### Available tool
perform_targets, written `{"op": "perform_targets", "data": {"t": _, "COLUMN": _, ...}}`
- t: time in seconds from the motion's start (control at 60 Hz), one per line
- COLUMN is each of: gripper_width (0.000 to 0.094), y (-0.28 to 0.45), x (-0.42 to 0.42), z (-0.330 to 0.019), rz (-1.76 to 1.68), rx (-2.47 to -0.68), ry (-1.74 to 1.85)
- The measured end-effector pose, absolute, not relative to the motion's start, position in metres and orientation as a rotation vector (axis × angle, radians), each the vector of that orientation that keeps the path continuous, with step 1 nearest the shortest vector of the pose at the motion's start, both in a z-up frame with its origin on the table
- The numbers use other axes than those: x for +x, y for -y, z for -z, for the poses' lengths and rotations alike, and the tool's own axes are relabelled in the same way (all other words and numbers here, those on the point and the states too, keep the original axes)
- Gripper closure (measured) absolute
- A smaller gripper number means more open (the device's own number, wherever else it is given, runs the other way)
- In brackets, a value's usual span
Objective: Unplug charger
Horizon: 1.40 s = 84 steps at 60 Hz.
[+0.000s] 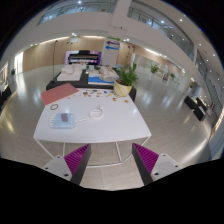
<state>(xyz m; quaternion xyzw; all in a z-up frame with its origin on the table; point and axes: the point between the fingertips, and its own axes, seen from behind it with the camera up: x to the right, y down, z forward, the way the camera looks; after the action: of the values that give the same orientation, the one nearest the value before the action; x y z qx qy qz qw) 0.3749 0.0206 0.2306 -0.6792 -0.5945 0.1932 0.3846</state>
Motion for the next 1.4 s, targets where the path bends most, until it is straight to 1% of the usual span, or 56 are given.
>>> {"op": "perform_targets", "data": {"t": 0.067, "gripper_width": 0.0084, "y": -0.008, "x": 0.371, "z": -0.229, "rz": -0.521, "rx": -1.717, "ry": 1.547}}
{"op": "perform_targets", "data": {"t": 0.083, "gripper_width": 0.0087, "y": 0.003, "x": 0.357, "z": -0.221, "rz": -0.527, "rx": -1.714, "ry": 1.55}}
{"op": "perform_targets", "data": {"t": 0.167, "gripper_width": 0.0083, "y": 0.035, "x": 0.342, "z": -0.211, "rz": -0.559, "rx": -1.692, "ry": 1.594}}
{"op": "perform_targets", "data": {"t": 0.183, "gripper_width": 0.0086, "y": 0.028, "x": 0.356, "z": -0.216, "rz": -0.569, "rx": -1.684, "ry": 1.606}}
{"op": "perform_targets", "data": {"t": 0.2, "gripper_width": 0.0085, "y": 0.037, "x": 0.337, "z": -0.206, "rz": -0.573, "rx": -1.676, "ry": 1.613}}
{"op": "perform_targets", "data": {"t": 0.317, "gripper_width": 0.0087, "y": 0.079, "x": 0.316, "z": -0.188, "rz": -0.629, "rx": -1.629, "ry": 1.688}}
{"op": "perform_targets", "data": {"t": 0.467, "gripper_width": 0.0081, "y": 0.14, "x": 0.277, "z": -0.149, "rz": -0.709, "rx": -1.582, "ry": 1.765}}
{"op": "perform_targets", "data": {"t": 0.533, "gripper_width": 0.0084, "y": 0.159, "x": 0.268, "z": -0.137, "rz": -0.749, "rx": -1.569, "ry": 1.774}}
{"op": "perform_targets", "data": {"t": 0.633, "gripper_width": 0.0083, "y": 0.177, "x": 0.241, "z": -0.112, "rz": -0.796, "rx": -1.564, "ry": 1.755}}
{"op": "perform_targets", "data": {"t": 0.717, "gripper_width": 0.0079, "y": 0.184, "x": 0.214, "z": -0.093, "rz": -0.845, "rx": -1.561, "ry": 1.704}}
{"op": "perform_targets", "data": {"t": 0.883, "gripper_width": 0.0082, "y": 0.192, "x": 0.15, "z": -0.086, "rz": -1.021, "rx": -1.484, "ry": 1.552}}
{"op": "perform_targets", "data": {"t": 0.95, "gripper_width": 0.0081, "y": 0.186, "x": 0.126, "z": -0.08, "rz": -1.02, "rx": -1.458, "ry": 1.508}}
{"op": "perform_targets", "data": {"t": 1.083, "gripper_width": 0.0078, "y": 0.177, "x": 0.082, "z": -0.055, "rz": -1.012, "rx": -1.453, "ry": 1.479}}
{"op": "perform_targets", "data": {"t": 1.217, "gripper_width": 0.0079, "y": 0.178, "x": 0.054, "z": -0.039, "rz": -0.994, "rx": -1.416, "ry": 1.491}}
{"op": "perform_targets", "data": {"t": 1.317, "gripper_width": 0.0081, "y": 0.181, "x": 0.04, "z": -0.034, "rz": -1.0, "rx": -1.4, "ry": 1.496}}
{"op": "perform_targets", "data": {"t": 1.4, "gripper_width": 0.01, "y": 0.185, "x": 0.034, "z": -0.032, "rz": -1.026, "rx": -1.411, "ry": 1.497}}
